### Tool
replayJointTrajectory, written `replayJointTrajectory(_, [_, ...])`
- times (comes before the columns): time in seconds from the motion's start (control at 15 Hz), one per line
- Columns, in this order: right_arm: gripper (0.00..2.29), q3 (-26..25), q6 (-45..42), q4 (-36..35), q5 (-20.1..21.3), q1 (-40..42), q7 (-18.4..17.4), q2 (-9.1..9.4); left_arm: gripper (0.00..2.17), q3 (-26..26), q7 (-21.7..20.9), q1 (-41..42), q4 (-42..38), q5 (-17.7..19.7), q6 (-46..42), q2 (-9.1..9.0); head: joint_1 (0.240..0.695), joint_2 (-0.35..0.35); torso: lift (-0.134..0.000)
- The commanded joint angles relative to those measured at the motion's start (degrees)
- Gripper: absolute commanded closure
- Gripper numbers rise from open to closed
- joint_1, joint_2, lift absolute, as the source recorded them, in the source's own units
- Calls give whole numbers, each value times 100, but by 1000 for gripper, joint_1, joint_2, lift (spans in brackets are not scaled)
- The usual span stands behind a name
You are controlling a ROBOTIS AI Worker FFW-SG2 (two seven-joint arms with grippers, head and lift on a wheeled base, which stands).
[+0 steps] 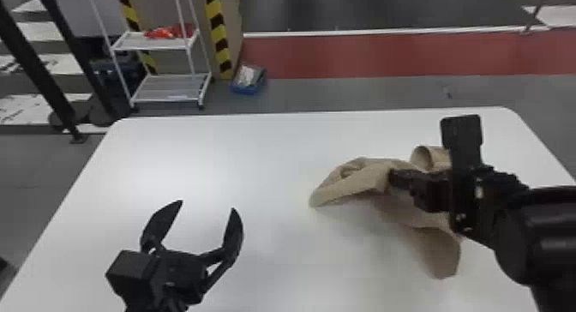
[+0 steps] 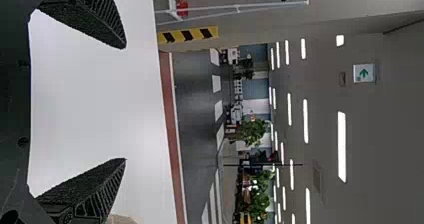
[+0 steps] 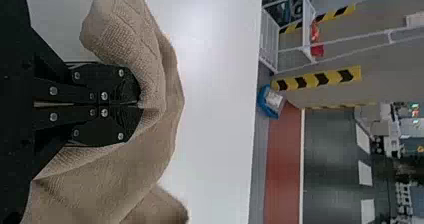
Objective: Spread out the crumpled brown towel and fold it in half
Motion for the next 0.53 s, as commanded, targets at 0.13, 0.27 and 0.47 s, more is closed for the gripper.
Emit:
replayJointTrajectory(0.13, [1335,-126,73,631,246,122,-690,-38,70,-35,-26,-42,69,0,-32,-16,695,19,-125])
replayJointTrajectory(0.27, [245,-478,-208,657,246,297,-681,-46,70,-88,-26,-77,86,-18,-14,-16,695,-9,-125])
replayJointTrajectory(0.47, [53,-1040,-1439,429,-70,693,-119,-134,70,-88,-26,-86,113,-26,21,-16,695,-68,-125])
